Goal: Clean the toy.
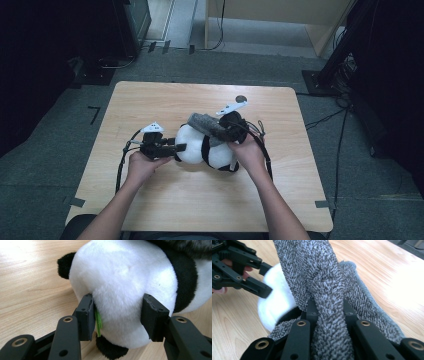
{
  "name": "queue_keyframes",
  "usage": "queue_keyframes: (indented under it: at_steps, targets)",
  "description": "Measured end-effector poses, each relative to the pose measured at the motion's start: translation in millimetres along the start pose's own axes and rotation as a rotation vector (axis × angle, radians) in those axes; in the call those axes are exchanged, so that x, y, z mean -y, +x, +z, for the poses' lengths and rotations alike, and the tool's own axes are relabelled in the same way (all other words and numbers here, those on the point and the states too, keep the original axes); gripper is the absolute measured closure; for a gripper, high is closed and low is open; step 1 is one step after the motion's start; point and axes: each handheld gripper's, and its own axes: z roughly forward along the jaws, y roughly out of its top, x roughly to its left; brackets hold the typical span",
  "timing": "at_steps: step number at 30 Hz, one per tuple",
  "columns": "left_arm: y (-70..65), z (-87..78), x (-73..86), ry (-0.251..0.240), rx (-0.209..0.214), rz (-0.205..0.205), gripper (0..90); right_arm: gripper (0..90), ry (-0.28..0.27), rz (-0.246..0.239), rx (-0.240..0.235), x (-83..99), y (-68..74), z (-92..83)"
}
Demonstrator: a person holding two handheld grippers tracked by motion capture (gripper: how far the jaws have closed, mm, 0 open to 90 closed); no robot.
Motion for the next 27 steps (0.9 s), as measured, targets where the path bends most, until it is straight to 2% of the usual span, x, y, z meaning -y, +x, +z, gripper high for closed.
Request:
queue_keyframes:
  at_steps: [8, 11, 19, 21, 24, 27]
  targets:
    - [-0.1, -0.3, -0.2, 0.001, 0.001, 0.0, 49.6, 75.5, -0.052, 0.07, 0.031, 22.3, -24.0, -25.0]
    - [0.1, -0.1, -0.3, -0.001, 0.004, -0.006, 49.5, 75.5, -0.063, 0.112, 0.033, 32.3, -33.2, -32.2]
    - [0.5, -0.3, -0.6, 0.005, 0.004, -0.006, 49.5, 75.5, -0.124, 0.201, 0.025, 64.4, -52.6, -40.6]
    - [1.0, -0.4, -0.5, 0.006, 0.004, -0.006, 49.5, 75.5, -0.108, 0.232, 0.029, 73.2, -59.4, -39.4]
    - [1.5, -0.3, -0.1, 0.005, 0.007, -0.007, 49.3, 75.6, -0.067, 0.253, 0.046, 83.4, -66.4, -37.0]
    - [1.2, -0.4, 0.1, 0.002, 0.007, -0.007, 49.3, 75.8, -0.054, 0.284, 0.035, 91.4, -72.9, -33.7]
